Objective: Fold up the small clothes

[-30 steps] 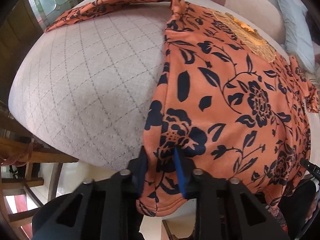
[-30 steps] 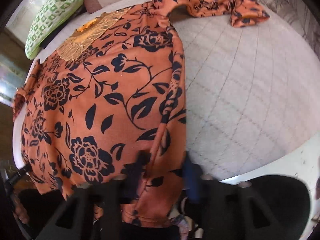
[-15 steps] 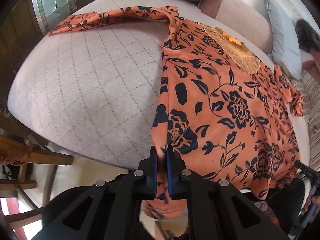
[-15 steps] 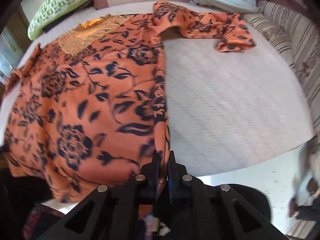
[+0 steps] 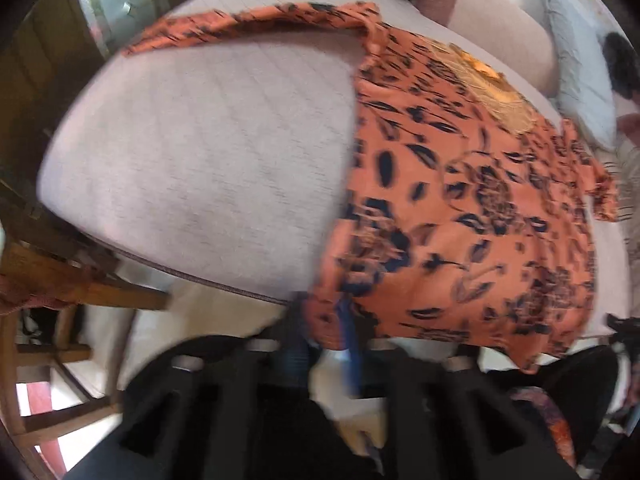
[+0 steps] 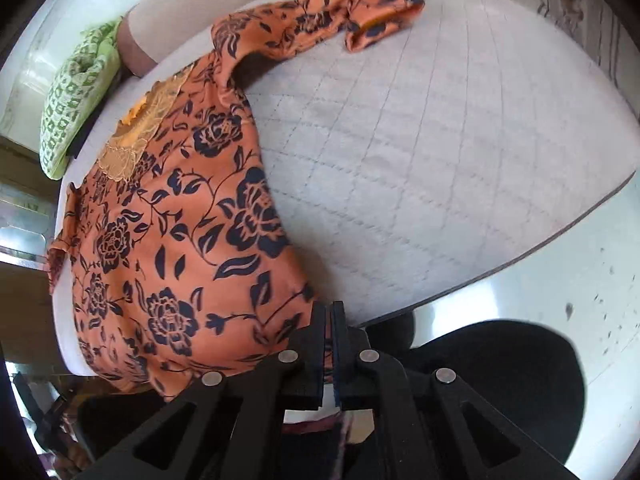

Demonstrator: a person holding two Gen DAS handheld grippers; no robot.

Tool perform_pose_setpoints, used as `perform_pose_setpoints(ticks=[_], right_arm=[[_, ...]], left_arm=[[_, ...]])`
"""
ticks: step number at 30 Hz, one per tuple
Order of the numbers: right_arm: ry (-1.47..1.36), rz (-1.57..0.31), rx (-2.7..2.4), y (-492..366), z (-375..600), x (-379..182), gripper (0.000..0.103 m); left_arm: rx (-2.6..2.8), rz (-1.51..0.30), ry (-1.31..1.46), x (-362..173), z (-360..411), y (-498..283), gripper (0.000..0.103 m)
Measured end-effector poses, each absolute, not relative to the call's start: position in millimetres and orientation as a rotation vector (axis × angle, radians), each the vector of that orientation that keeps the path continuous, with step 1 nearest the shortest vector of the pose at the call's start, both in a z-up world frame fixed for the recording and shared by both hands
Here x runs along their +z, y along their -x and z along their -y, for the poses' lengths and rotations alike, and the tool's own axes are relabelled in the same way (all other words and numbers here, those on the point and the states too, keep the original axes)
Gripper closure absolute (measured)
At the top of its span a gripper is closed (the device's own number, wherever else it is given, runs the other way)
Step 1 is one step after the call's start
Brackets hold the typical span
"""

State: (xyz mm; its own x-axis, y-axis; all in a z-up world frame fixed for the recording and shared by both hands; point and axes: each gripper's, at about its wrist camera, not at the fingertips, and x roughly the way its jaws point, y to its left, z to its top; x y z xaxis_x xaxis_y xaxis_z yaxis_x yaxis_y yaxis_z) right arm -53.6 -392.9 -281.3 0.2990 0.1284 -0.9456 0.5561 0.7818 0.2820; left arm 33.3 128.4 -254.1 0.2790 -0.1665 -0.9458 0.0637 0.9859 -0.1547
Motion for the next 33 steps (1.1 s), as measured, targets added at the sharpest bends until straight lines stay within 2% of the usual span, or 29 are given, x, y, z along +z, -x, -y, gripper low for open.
perform_pose_setpoints(ticks=[1,2,9,15,17,18,19,20,21,23,25,27,33], right_arm=[[-0.646,-1.264,-0.297,50,391,-285,0.099],[-0.653,-1.261,-0.282,48,389,-289,0.099],[-0.788,-1.128,-0.246,53,394,-306,0.099],[-0.85,-1.128,-0.226,52,401,-317,0.099],[-0.917,-1.11,-0.217,54,404,-326,0.089],[-0.935,-1.105,-0.209,55,405,-328,0.069],[-0.947,-1.102,-0.205,57,405,-330,0.032],[-0.962,-1.083,-0.197,58,406,-330,0.022],[-0.964,-1.08,-0.188,59,406,-331,0.02],[-0.931,-1.113,-0.187,54,406,-332,0.02],[-0.887,-1.159,-0.179,49,403,-335,0.02],[-0.867,-1.197,-0.176,46,399,-341,0.02],[-0.962,-1.239,-0.135,48,394,-375,0.02]], left_arm=[[-0.147,-1.278,0.085,-255,-124,-34,0.021],[-0.127,-1.264,0.07,-256,-120,-33,0.018],[-0.074,-1.318,0.098,-273,-115,-30,0.018],[-0.046,-1.326,0.079,-285,-125,-28,0.018],[-0.051,-1.338,0.082,-289,-124,-29,0.018],[-0.066,-1.34,0.089,-290,-122,-31,0.018],[-0.093,-1.348,0.101,-292,-121,-33,0.018],[-0.115,-1.361,0.107,-295,-119,-35,0.018],[-0.124,-1.37,0.107,-297,-117,-36,0.018],[-0.13,-1.383,0.102,-304,-110,-40,0.025],[-0.152,-1.423,0.115,-315,-107,-42,0.047],[-0.179,-1.47,0.154,-327,-103,-41,0.053],[-0.234,-1.458,0.166,-336,-90,-46,0.055]])
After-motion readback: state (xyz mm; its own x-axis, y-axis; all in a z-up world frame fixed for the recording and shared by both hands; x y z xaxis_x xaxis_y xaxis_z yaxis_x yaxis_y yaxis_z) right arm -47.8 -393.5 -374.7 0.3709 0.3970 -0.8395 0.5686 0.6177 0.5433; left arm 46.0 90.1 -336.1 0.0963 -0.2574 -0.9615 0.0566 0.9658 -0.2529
